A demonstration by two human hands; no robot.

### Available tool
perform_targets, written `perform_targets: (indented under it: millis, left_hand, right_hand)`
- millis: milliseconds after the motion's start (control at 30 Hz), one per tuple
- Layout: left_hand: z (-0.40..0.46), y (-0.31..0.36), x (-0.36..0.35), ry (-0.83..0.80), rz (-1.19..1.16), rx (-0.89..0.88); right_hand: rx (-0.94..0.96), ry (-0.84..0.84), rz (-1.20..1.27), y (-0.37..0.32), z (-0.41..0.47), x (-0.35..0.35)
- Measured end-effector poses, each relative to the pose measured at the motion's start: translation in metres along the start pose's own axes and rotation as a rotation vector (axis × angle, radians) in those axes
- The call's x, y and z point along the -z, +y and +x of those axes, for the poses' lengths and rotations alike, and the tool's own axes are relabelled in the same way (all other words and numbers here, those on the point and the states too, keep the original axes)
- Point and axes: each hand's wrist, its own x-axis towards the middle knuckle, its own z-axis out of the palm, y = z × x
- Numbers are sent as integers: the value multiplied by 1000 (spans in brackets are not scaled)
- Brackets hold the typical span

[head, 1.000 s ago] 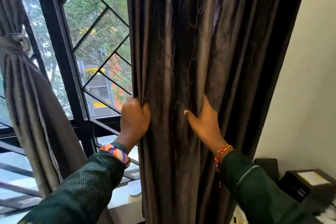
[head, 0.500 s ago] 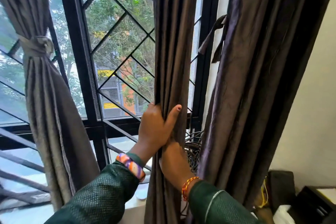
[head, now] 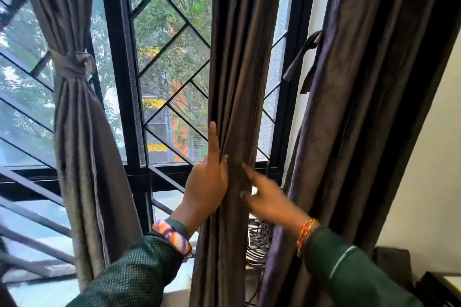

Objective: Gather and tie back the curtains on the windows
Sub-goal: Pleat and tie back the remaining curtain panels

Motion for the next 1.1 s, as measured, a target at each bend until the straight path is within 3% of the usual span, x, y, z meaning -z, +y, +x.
perform_targets:
  millis: [100,167,267,367,433,500,567,700,767,967,1100]
  left_hand:
    - [2,6,-3,-81,-46,166]
    - [4,9,-9,-158,-3,175]
    - [12,19,-16,-302,155,63]
    - [21,31,-17,-439,299,-60]
    - [31,31,-13,-348,285,-212]
    - [48,28,-6,-287,246,-254]
    - [75,21,3,-220,160,-166]
    - [149,24,25,121,-104,54]
    - [188,27,37,212,-175,149]
    - [266,9,52,-4,-266,187]
    - [282,18,54,38,-284,134]
  right_hand:
    - [8,359,319,-34,29,39]
    - [59,476,407,-69,41,65]
    - [221,578,249,-120,50,91]
    - [143,651,54,-140,62,108]
    - [106,664,-51,-142,66,117]
    - [73,625,-98,-137,68,122]
    - [77,603,-105,-128,68,126]
    - [117,560,-59,-123,68,134]
    - [100,547,-61,-120,68,136]
    - [103,507,-55,-118,67,138]
    - [118,490,-20,-120,70,135]
